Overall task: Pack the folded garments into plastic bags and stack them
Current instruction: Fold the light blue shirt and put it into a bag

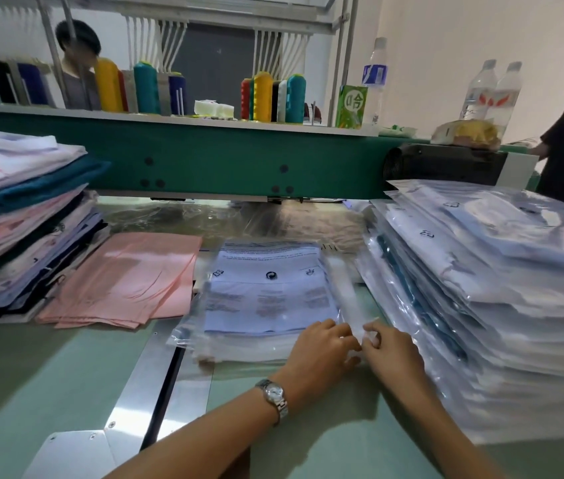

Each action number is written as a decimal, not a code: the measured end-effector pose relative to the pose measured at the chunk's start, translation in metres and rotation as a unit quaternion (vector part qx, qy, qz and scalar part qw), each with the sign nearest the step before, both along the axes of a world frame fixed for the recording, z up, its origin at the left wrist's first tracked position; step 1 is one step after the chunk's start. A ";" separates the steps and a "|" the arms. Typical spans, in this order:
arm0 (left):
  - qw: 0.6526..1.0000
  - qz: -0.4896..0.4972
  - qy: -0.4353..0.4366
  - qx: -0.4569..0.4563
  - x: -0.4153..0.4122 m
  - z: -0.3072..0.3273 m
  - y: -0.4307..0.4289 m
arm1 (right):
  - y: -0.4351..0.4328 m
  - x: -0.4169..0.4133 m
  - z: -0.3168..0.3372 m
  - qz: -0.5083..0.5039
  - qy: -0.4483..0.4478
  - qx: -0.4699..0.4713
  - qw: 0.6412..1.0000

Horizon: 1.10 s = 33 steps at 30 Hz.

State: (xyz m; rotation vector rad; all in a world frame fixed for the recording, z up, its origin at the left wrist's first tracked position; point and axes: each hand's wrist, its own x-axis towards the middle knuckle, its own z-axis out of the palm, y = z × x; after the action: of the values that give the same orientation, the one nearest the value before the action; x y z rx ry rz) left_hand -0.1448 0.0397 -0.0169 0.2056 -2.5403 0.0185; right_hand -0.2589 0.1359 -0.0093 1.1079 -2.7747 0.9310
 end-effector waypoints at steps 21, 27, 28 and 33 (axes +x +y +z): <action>0.968 -0.002 0.093 -0.231 0.042 -0.006 -0.035 | 0.001 -0.011 -0.006 0.024 -0.265 -0.198 0.944; 0.960 0.010 0.093 -0.266 0.103 -0.003 -0.076 | 0.002 -0.005 -0.007 0.022 -0.165 -0.146 0.975; 0.957 0.015 0.094 -0.274 0.113 -0.002 -0.081 | 0.002 -0.004 -0.006 0.022 -0.144 -0.135 0.980; 0.946 0.031 0.098 -0.307 0.159 0.003 -0.106 | 0.004 -0.001 -0.001 0.017 -0.093 -0.122 0.988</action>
State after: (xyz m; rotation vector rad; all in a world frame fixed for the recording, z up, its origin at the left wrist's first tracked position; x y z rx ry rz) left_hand 0.0141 -0.0667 -0.0139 0.0353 -2.2044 0.7626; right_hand -0.2600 0.1396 -0.0107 1.0820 -2.6866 1.4032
